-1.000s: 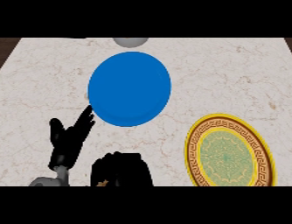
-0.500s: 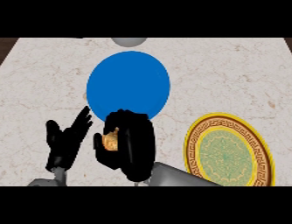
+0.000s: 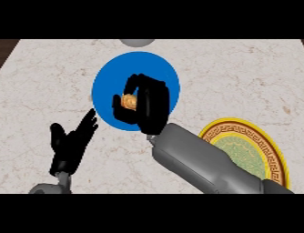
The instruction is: Pick the croissant from the plate and place it in the plate
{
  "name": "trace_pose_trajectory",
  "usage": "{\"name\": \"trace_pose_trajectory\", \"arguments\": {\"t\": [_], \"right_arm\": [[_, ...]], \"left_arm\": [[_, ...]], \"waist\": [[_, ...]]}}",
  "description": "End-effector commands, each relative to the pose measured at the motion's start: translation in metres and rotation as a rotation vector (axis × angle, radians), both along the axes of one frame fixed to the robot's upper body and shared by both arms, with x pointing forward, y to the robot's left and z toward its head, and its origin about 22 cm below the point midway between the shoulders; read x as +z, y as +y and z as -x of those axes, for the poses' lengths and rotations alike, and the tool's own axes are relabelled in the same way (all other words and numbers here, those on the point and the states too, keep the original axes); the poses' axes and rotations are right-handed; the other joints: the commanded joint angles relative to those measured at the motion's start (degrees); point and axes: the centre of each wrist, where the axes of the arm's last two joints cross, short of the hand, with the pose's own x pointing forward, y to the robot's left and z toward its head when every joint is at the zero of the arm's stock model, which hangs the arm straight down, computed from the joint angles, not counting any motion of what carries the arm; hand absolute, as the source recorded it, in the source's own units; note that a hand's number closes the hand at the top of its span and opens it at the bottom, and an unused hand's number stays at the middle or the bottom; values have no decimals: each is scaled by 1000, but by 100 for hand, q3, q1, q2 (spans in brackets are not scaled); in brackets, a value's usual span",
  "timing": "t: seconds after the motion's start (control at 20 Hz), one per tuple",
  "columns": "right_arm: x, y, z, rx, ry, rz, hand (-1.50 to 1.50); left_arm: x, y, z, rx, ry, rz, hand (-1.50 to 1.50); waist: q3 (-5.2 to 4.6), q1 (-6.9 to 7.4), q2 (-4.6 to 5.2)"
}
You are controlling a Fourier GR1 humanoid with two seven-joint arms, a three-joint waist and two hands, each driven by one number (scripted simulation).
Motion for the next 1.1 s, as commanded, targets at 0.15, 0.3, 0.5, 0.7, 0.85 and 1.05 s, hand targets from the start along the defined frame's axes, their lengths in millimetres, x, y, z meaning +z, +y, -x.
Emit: {"name": "trace_pose_trajectory", "arguments": {"t": [0.15, 0.3, 0.5, 0.7, 0.85, 1.05], "right_arm": [[11, -13, -44, -87, -22, -54, 150], [-3, -27, -53, -118, 236, 35, 150], [-13, -34, -59, -48, 372, 152, -150], [-17, -48, -66, 27, 359, 83, -150], [-9, -50, -71, 105, 284, 7, -150], [-4, -61, -73, 87, 180, -178, -150]], "left_arm": [[3, 12, -7, -4, -16, 2, 0], [10, -11, -12, -19, -33, 11, 0], [5, -9, -9, -50, -23, 1, 0], [12, -14, -7, -49, -39, 6, 0], [2, -8, -3, -39, -43, -9, 0], [4, -5, 2, -54, -32, 1, 0]], "waist": [[3, 134, 75], [2, 164, 116], [2, 262, 136], [19, 299, 160], [20, 268, 187], [31, 344, 173]]}}
